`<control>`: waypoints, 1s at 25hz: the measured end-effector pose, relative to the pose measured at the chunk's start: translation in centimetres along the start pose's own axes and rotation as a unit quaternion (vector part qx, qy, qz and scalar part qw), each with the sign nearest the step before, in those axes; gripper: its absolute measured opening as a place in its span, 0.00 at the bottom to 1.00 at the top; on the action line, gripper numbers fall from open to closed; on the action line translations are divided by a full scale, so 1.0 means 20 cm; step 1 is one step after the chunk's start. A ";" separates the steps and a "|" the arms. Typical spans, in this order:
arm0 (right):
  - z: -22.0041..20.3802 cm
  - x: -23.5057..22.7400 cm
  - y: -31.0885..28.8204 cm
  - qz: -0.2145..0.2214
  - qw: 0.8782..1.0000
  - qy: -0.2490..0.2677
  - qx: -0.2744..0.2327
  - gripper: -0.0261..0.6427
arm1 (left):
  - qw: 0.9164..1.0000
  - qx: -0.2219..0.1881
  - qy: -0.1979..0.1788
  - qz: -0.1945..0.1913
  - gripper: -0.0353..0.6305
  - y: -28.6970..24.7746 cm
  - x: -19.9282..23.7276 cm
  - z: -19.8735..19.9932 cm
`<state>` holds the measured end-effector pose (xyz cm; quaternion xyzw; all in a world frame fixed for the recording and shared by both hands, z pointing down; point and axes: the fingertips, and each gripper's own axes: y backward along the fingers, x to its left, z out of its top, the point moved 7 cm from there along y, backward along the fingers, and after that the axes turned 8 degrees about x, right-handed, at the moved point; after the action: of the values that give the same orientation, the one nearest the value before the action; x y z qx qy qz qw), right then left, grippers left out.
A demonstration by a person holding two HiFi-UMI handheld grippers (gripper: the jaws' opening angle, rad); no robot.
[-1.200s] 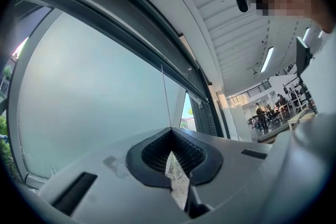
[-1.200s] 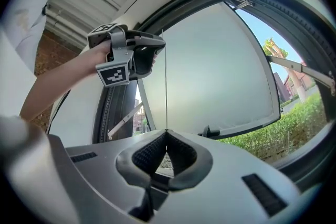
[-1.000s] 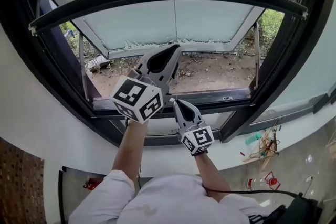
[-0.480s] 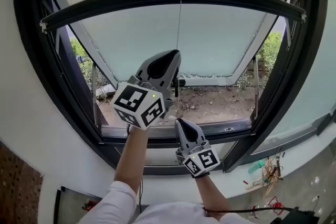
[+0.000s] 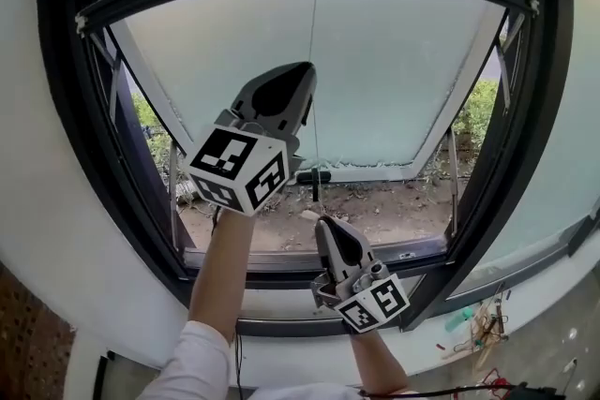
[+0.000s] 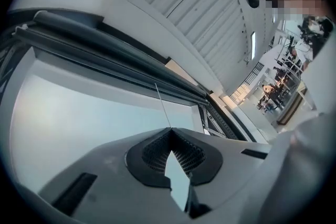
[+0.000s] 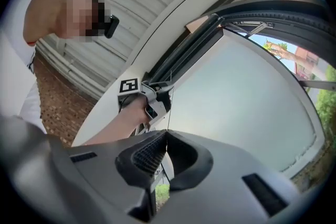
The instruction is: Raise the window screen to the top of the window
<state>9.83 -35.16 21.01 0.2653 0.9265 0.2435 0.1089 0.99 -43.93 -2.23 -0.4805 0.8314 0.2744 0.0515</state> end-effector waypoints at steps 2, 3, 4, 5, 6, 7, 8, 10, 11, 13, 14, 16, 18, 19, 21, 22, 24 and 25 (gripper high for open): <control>0.06 0.01 0.00 0.004 1.000 -0.024 -0.008 0.04 | 1.000 -0.009 -0.010 0.012 0.05 -0.01 0.04 0.08; 0.08 0.00 0.00 0.001 0.999 -0.033 -0.008 0.04 | 1.000 -0.012 -0.015 0.017 0.05 -0.03 0.06 0.12; 0.09 -0.01 -0.01 -0.003 0.999 -0.039 -0.007 0.04 | 1.000 -0.008 -0.022 0.018 0.05 -0.04 0.07 0.16; 0.10 -0.02 -0.01 -0.009 0.999 -0.040 -0.005 0.04 | 0.999 -0.001 -0.029 0.016 0.05 -0.06 0.08 0.18; 0.10 -0.02 -0.02 -0.014 0.999 -0.036 -0.001 0.04 | 0.999 0.006 -0.034 0.013 0.05 -0.08 0.08 0.20; 0.09 -0.03 -0.01 -0.020 0.999 -0.029 0.006 0.04 | 0.999 0.007 -0.035 0.012 0.05 -0.08 0.07 0.20; 0.07 -0.04 -0.01 -0.027 0.999 -0.022 0.015 0.04 | 0.999 0.000 -0.033 0.016 0.05 -0.08 0.07 0.19; 0.03 -0.06 0.01 -0.050 0.998 -0.014 0.036 0.04 | 0.998 -0.033 -0.023 0.039 0.05 -0.01 0.05 0.15; 0.00 -0.08 0.03 -0.063 0.997 -0.013 0.047 0.04 | 0.998 -0.043 -0.020 0.052 0.05 0.04 0.04 0.12; -0.07 -0.11 0.08 -0.092 0.993 -0.015 0.072 0.04 | 0.997 -0.033 -0.015 0.075 0.05 0.15 0.01 0.00; -0.10 -0.13 0.11 -0.106 0.991 -0.016 0.085 0.04 | 0.996 -0.019 -0.010 0.085 0.05 0.21 -0.01 -0.10; -0.16 -0.16 0.16 -0.135 0.985 -0.019 0.109 0.04 | 0.994 0.021 0.018 0.105 0.05 0.35 -0.07 -0.33; -0.21 -0.20 0.19 -0.157 0.978 -0.019 0.135 0.04 | 0.987 0.070 0.070 0.123 0.05 0.49 -0.15 -0.62; -0.23 -0.21 0.20 -0.164 0.975 -0.014 0.147 0.04 | 0.982 0.095 0.098 0.133 0.05 0.56 -0.19 -0.77; -0.28 -0.23 0.21 -0.177 0.969 0.006 0.174 0.04 | 0.967 0.148 0.141 0.154 0.05 0.70 -0.28 -1.05; -0.30 -0.23 0.22 -0.182 0.965 0.018 0.189 0.04 | 0.959 0.177 0.151 0.161 0.05 0.77 -0.34 -1.18; -0.36 -0.23 0.22 -0.189 0.957 0.042 0.218 0.04 | 0.947 0.231 0.157 0.158 0.05 0.87 -0.45 -1.36; -0.39 -0.22 0.22 -0.190 0.953 0.054 0.231 0.04 | 0.943 0.251 0.157 0.150 0.05 0.90 -0.50 -1.41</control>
<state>12.83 -37.36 30.23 0.0890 0.9952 0.0113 0.0385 -3.55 -43.57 32.35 -0.3585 0.9334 -0.0179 -0.0028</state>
